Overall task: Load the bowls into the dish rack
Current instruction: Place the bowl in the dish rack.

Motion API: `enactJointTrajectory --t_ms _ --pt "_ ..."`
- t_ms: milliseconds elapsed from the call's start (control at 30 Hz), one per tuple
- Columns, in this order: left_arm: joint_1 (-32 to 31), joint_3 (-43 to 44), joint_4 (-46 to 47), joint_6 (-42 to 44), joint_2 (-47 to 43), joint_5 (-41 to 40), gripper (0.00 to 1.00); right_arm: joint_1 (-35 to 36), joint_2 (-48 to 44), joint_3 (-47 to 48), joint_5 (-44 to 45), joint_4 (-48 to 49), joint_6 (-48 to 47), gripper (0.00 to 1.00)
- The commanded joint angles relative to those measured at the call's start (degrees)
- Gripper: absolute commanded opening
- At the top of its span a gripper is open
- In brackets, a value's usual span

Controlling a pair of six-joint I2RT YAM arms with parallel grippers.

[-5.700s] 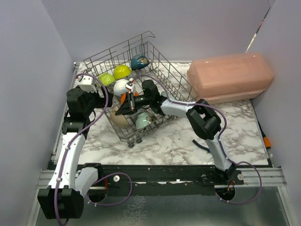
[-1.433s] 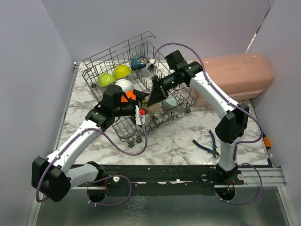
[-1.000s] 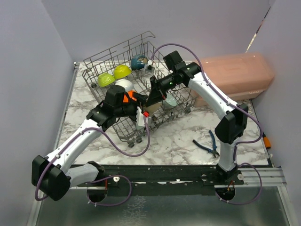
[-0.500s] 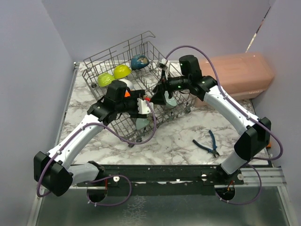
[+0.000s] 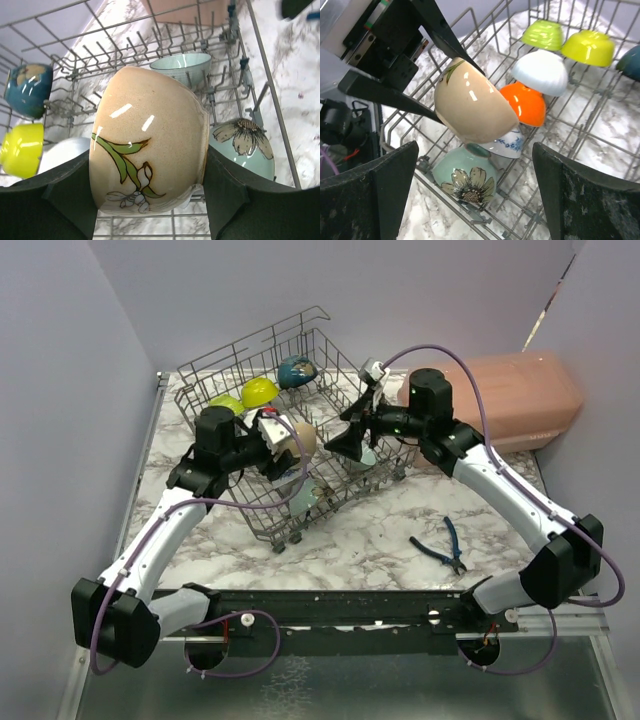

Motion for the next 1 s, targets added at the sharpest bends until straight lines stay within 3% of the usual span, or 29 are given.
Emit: enactJointTrajectory --t_ms 0,133,333,500,667,967 --pt "4.8 -2.4 12.4 -14.2 -3.7 6.8 0.00 0.0 -3.3 -2.4 6.5 5.4 -0.2 1.00" --pt "7.7 -4.5 17.2 -19.8 -5.2 10.8 0.00 -1.1 -2.7 -3.3 3.1 6.9 2.5 1.00" --pt "10.5 -7.8 25.6 -27.8 -8.2 15.5 0.00 -6.7 0.1 -6.5 -14.9 19.5 15.2 1.00" --pt "10.7 -9.1 31.5 -32.3 -9.2 20.8 0.00 -6.6 4.3 -3.7 -23.2 19.6 15.6 1.00" --pt "10.7 -9.3 33.1 -34.1 -9.6 25.5 0.00 -4.0 7.8 0.6 -25.0 17.0 12.1 1.00" --pt "10.6 -10.0 33.5 -35.4 -10.2 26.8 0.00 1.1 10.3 5.0 -21.7 13.3 6.1 1.00"
